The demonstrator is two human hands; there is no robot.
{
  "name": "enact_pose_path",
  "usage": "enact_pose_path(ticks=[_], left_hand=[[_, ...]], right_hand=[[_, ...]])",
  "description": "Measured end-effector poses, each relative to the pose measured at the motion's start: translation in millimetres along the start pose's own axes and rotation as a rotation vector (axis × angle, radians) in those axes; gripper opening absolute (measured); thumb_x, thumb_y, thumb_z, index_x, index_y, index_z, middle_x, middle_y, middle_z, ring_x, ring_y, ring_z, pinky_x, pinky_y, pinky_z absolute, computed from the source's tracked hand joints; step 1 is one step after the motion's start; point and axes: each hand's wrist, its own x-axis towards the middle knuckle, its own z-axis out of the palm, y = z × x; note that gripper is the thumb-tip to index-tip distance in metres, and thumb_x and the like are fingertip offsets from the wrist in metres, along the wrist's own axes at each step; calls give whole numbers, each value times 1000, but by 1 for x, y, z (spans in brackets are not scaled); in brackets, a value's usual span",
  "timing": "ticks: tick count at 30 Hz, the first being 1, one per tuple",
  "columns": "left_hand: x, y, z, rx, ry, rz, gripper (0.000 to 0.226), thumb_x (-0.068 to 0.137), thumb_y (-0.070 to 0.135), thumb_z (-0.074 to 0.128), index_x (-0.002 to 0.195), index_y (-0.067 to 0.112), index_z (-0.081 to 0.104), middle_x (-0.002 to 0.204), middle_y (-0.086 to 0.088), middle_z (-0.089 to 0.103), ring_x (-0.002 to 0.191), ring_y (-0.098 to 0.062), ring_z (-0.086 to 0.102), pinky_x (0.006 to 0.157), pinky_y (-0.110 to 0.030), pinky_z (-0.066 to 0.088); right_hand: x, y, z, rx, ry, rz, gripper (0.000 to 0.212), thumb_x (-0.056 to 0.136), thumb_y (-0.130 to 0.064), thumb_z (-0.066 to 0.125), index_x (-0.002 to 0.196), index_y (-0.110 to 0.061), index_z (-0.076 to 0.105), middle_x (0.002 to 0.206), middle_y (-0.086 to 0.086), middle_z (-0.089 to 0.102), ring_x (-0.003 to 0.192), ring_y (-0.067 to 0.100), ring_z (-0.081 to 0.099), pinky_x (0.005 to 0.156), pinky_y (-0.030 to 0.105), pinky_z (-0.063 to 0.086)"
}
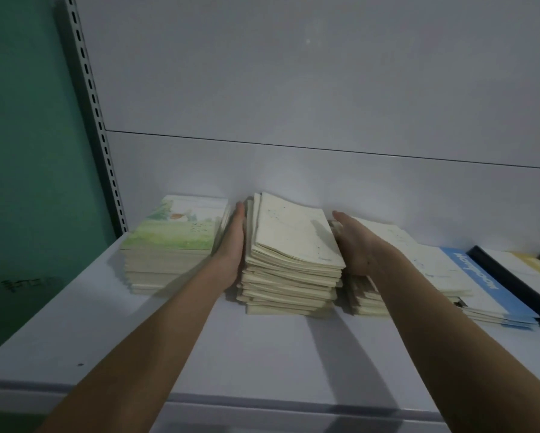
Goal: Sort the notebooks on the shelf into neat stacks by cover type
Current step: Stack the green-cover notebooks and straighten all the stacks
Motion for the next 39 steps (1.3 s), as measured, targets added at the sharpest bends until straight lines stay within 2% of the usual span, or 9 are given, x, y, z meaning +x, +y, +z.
enact_pose_path(ticks=[4, 10, 13, 16, 20, 23, 26, 31, 39], left_hand=[[15, -5, -1, -8, 22, -18, 68, 95, 69, 19, 100, 25, 70, 88, -7, 77, 80, -22, 73, 70, -32, 52], [31, -10, 0, -7, 28, -52, 102, 68, 95, 29, 132, 22, 58, 117, -14, 69, 96, -29, 70, 75, -38, 59], [17, -5, 5, -39, 45, 10, 81, 87, 79, 19, 126, 22, 62, 109, -12, 72, 97, -28, 69, 76, -37, 56], [-8, -10, 4, -37, 9, 132, 68, 97, 66, 13, 142, 29, 48, 129, -3, 64, 118, -21, 61, 95, -38, 50], [-39, -41, -17, 262, -103, 284, 70, 85, 71, 48, 145, 35, 42, 136, 8, 59, 125, -8, 55, 110, -42, 40], [-49, -54, -29, 386, -161, 382, 88, 79, 47, 75, 152, 27, 30, 144, 12, 51, 130, -1, 46, 112, -35, 38], [-49, -48, -26, 392, -117, 416, 98, 77, 44, 78, 155, 29, 20, 143, 27, 44, 130, 10, 42, 107, -19, 38], [-40, -49, -14, 461, 20, 465, 91, 73, 62, 66, 152, 34, 30, 143, 11, 53, 128, -13, 54, 107, -46, 44], [-45, -45, -22, 440, -15, 421, 82, 86, 42, 68, 154, 27, 24, 147, 8, 48, 134, -9, 47, 112, -39, 39]], right_hand=[[17, 0, -1, 12, -15, 39, 38, 102, -42, 37, 102, -10, 58, 88, 9, 64, 73, 23, 63, 58, 28, 47], [31, 11, 3, 34, 95, -33, 51, 98, -55, 37, 124, -15, 55, 113, 10, 66, 85, 23, 68, 54, 23, 48], [23, 11, 1, 105, 7, -14, 55, 100, -56, 33, 124, -13, 57, 108, 11, 69, 87, 26, 70, 61, 28, 52], [3, 15, -1, 114, -100, -62, 56, 102, -52, 26, 128, -15, 59, 109, 9, 71, 91, 26, 70, 73, 31, 53], [-38, 44, -11, -110, -210, -240, 58, 87, -75, 39, 128, -39, 59, 129, 18, 60, 98, 32, 64, 77, 40, 39], [-65, 73, -7, -271, -162, -518, 49, 91, -47, 58, 137, -36, 46, 123, -12, 64, 101, 6, 63, 78, 29, 48], [-62, 93, 0, -334, -38, -690, 48, 97, -19, 57, 141, -25, 40, 130, -11, 60, 119, 7, 57, 99, 36, 47], [-52, 94, 11, -458, 227, -765, 30, 101, -17, 49, 123, -36, 41, 100, -25, 60, 90, -20, 55, 72, 2, 39], [-54, 110, 6, -458, 190, -737, 39, 96, -15, 57, 134, -21, 49, 109, -20, 62, 95, -15, 55, 74, 3, 39]])
